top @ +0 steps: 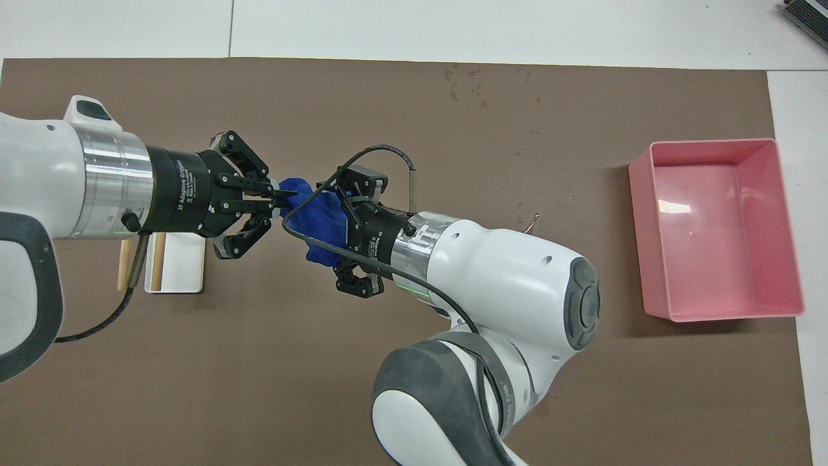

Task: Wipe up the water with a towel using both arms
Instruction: 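Grasp the blue cloth with the right gripper and open the left gripper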

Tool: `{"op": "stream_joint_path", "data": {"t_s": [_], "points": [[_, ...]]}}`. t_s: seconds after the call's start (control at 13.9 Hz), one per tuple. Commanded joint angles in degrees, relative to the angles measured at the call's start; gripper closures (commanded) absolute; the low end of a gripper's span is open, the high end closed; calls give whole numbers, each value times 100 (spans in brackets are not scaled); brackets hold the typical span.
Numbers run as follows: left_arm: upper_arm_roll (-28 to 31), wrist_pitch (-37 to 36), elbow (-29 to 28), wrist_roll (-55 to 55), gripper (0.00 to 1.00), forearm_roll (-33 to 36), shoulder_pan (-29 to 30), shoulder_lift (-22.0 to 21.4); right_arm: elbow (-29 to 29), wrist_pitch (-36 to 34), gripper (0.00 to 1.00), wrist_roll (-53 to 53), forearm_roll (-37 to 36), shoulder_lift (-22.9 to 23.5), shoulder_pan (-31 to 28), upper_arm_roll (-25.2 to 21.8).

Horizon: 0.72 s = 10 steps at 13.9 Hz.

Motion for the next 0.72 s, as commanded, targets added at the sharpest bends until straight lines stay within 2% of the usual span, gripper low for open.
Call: {"op": "stream_joint_path", "data": {"t_s": [0.0,0.07,0.14,0.22,0.29,0.65], "points": [[81,-130,-79,-188,100,-138,-209,-191,60,114,1,-53,170,80,20,-2],[81,-130,-79,-197,100,-138,-209,-217,60,114,25,-80,162,80,20,-2],[72,-121,-79,-197,100,-155,-218,-261,69,123,56,-167,153,80,20,-11],[81,-130,-79,-197,100,-182,-244,-279,69,141,82,-272,144,89,3,-2],[81,-139,-79,-197,100,-182,-244,-288,69,141,100,-508,144,98,-6,-2],[116,-165,-79,-118,100,-173,-236,-314,60,-113,100,-1432,135,72,-67,-11]]}}
